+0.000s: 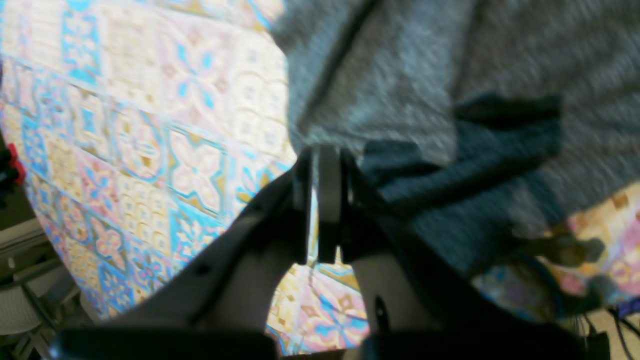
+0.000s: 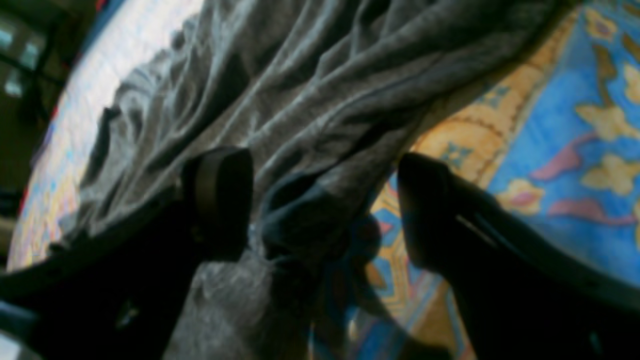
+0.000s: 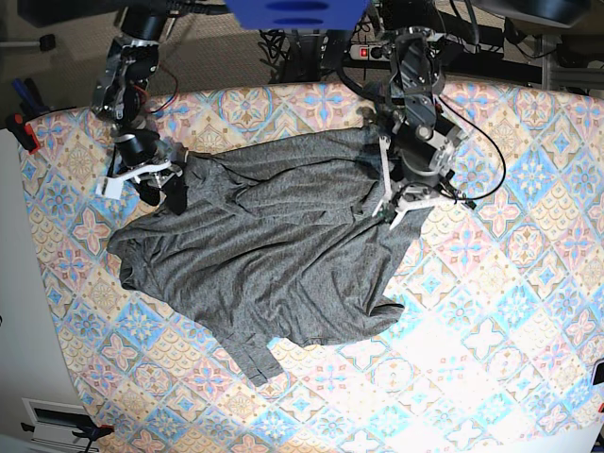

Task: Layout the t-shirt on the table in an organized manner, then fold the t-shirt properly
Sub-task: 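Grasp the shirt edge with the right gripper and pull it outward, then lift the shirt with both grippers and stretch it between them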

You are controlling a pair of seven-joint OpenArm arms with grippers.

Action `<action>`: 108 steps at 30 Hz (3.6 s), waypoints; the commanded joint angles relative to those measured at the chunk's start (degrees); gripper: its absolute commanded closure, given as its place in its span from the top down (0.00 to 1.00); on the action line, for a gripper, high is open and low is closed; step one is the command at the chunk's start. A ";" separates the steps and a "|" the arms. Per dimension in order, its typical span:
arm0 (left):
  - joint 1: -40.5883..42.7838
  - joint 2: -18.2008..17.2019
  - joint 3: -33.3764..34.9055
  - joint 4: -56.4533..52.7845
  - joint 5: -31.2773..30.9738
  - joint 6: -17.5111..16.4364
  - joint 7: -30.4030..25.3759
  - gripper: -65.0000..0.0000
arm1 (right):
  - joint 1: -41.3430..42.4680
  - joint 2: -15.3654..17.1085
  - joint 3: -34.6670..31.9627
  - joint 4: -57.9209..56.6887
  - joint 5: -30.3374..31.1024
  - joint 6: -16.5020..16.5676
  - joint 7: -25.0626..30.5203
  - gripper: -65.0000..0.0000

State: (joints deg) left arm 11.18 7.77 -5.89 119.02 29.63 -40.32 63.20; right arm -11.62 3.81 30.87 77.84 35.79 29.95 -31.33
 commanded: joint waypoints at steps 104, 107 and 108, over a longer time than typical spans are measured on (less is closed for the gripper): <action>-11.49 -13.53 -1.89 -45.48 5.41 0.32 -14.54 0.04 | 18.96 4.76 11.90 10.02 -32.85 0.42 -13.64 0.53; -7.09 -14.23 -7.43 -38.54 5.67 0.32 -14.54 0.04 | 21.51 4.85 11.37 6.68 -33.90 0.42 -13.37 0.53; -6.21 -14.23 -9.19 -36.87 6.02 0.32 -14.54 0.04 | 22.21 4.85 10.49 5.63 -34.08 0.42 -12.84 0.53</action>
State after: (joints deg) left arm 2.39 -4.95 -14.22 84.49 24.14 -39.40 31.92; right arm 8.91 7.86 41.69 82.41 0.82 30.06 -45.93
